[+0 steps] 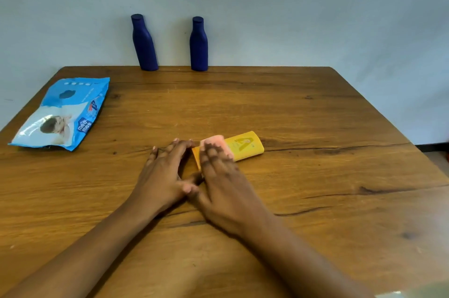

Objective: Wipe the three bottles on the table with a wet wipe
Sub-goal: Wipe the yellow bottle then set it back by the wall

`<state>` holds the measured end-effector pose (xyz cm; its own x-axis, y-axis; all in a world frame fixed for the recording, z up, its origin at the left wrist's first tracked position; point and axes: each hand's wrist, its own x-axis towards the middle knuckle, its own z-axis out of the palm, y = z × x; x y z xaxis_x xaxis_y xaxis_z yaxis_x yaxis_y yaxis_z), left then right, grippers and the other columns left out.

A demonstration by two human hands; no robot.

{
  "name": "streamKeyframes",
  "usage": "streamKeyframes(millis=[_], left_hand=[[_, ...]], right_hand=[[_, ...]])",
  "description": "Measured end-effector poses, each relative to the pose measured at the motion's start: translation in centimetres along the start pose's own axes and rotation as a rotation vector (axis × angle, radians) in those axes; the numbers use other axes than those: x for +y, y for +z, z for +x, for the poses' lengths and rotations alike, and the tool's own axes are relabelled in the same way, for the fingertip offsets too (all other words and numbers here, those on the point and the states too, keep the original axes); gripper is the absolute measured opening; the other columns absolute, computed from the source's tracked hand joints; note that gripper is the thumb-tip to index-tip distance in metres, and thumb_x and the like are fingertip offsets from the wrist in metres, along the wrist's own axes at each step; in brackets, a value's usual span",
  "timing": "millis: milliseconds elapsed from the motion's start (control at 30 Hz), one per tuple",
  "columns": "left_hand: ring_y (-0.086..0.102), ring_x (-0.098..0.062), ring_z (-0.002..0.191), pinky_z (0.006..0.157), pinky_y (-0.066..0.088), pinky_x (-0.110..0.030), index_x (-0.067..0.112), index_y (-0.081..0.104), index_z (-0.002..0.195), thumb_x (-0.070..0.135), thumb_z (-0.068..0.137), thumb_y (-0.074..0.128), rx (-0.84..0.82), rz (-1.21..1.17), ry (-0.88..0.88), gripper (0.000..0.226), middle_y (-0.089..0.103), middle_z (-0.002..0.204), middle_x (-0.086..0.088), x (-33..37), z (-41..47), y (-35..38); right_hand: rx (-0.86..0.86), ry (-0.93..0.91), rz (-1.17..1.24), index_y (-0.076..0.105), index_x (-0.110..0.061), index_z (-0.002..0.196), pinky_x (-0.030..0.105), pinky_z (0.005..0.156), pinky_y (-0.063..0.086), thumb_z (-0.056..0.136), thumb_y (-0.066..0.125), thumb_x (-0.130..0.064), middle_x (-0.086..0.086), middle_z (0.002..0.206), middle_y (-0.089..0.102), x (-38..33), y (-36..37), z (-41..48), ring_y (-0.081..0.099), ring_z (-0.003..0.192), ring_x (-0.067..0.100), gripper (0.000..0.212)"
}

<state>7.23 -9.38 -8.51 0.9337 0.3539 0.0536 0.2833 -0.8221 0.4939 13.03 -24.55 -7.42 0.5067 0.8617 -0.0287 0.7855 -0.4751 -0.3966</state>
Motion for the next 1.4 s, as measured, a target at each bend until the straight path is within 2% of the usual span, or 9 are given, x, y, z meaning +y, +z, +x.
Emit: streamKeyframes(millis=[100, 267, 400, 500, 800, 933, 1000, 1100, 1400], left_hand=[[0.023, -0.013, 0.142, 0.117, 0.006, -0.039, 0.034, 0.033, 0.139, 0.066, 0.067, 0.046, -0.008, 0.002, -0.01, 0.079, 0.036, 0.15, 0.003, -0.1, 0.0, -0.1], [0.028, -0.012, 0.141, 0.117, 0.008, -0.04, 0.036, 0.035, 0.135, 0.067, 0.076, 0.057, 0.017, 0.041, -0.016, 0.07, 0.037, 0.15, 0.006, -0.1, 0.3, 0.4], [0.02, -0.011, 0.143, 0.117, 0.007, -0.04, 0.035, 0.034, 0.137, 0.078, 0.062, 0.038, -0.008, 0.01, 0.0, 0.087, 0.036, 0.15, 0.005, -0.2, 0.1, 0.0], [0.016, -0.009, 0.144, 0.117, 0.004, -0.04, 0.035, 0.034, 0.137, 0.075, 0.072, 0.049, -0.023, 0.026, -0.009, 0.078, 0.031, 0.153, 0.009, -0.1, 0.1, -0.2], [0.02, -0.003, 0.141, 0.117, 0.001, -0.04, 0.03, 0.05, 0.132, 0.083, 0.069, 0.031, -0.014, -0.162, -0.014, 0.084, 0.038, 0.146, 0.015, 0.1, -0.4, -1.1], [0.041, 0.012, 0.122, 0.112, 0.025, -0.026, 0.029, 0.058, 0.124, 0.056, 0.084, 0.042, 0.119, -0.304, 0.001, 0.051, 0.055, 0.132, 0.011, 0.2, -0.7, -1.3], [0.053, 0.017, 0.104, 0.089, 0.04, -0.009, 0.028, 0.064, 0.116, 0.041, 0.086, 0.053, 0.193, -0.409, 0.034, 0.034, 0.064, 0.119, 0.013, 0.6, -1.0, -1.5], [0.061, 0.008, 0.1, 0.082, 0.046, -0.008, 0.021, 0.068, 0.111, 0.024, 0.082, 0.066, 0.261, -0.506, 0.069, 0.03, 0.069, 0.108, 0.011, 0.7, -1.2, -1.7], [0.065, 0.007, 0.092, 0.078, 0.046, -0.007, 0.021, 0.069, 0.104, 0.022, 0.074, 0.075, 0.327, -0.445, 0.203, 0.031, 0.063, 0.091, 0.037, 0.9, -1.4, -1.3]], right_hand=[[-0.002, -0.055, -0.031, -0.006, -0.017, 0.149, 0.03, 0.116, -0.005, 0.09, 0.012, -0.065, -0.001, 0.156, -0.012, 1.5, -0.2, -0.5, -0.016, 0.141, 0.009, 0.078], [0.085, 0.241, -0.081, -0.006, -0.014, 0.15, 0.032, 0.116, -0.002, 0.09, 0.01, -0.063, 0.004, 0.157, -0.008, 5.5, -2.0, 0.5, -0.011, 0.143, 0.014, 0.079], [0.023, -0.011, 0.002, -0.002, -0.016, 0.15, 0.025, 0.111, -0.008, 0.097, 0.019, -0.056, 0.001, 0.158, -0.005, 0.8, -0.4, 0.2, -0.01, 0.142, 0.01, 0.069], [0.046, 0.006, -0.023, 0.002, -0.02, 0.15, 0.024, 0.111, -0.006, 0.1, 0.02, -0.047, -0.003, 0.157, -0.003, 2.8, -1.6, -0.1, -0.008, 0.141, 0.005, 0.059], [-0.064, -0.088, -0.083, 0.049, -0.019, 0.131, 0.031, 0.113, 0.02, 0.098, 0.042, -0.022, -0.002, 0.128, 0.054, 6.3, -7.2, 1.1, 0.047, 0.119, 0.01, 0.033], [-0.203, -0.113, -0.032, 0.052, -0.018, 0.126, 0.029, 0.09, 0.042, 0.1, 0.041, -0.022, -0.001, 0.116, 0.059, 5.9, -9.3, 2.5, 0.05, 0.1, 0.008, 0.029], [-0.259, -0.103, -0.016, 0.051, -0.017, 0.129, 0.031, 0.094, 0.041, 0.1, 0.041, -0.023, 0.002, 0.12, 0.059, 6.0, -9.7, 3.2, 0.051, 0.106, 0.012, 0.031], [-0.281, -0.099, 0.004, 0.05, -0.018, 0.13, 0.031, 0.097, 0.04, 0.1, 0.041, -0.021, 0.002, 0.123, 0.058, 6.2, -9.8, 3.4, 0.05, 0.112, 0.013, 0.032], [0.122, -0.097, -0.032, 0.037, -0.019, 0.14, 0.028, 0.114, 0.019, 0.1, 0.036, -0.029, 0.001, 0.143, 0.042, 1.2, -4.9, 0.5, 0.035, 0.133, 0.012, 0.041]])
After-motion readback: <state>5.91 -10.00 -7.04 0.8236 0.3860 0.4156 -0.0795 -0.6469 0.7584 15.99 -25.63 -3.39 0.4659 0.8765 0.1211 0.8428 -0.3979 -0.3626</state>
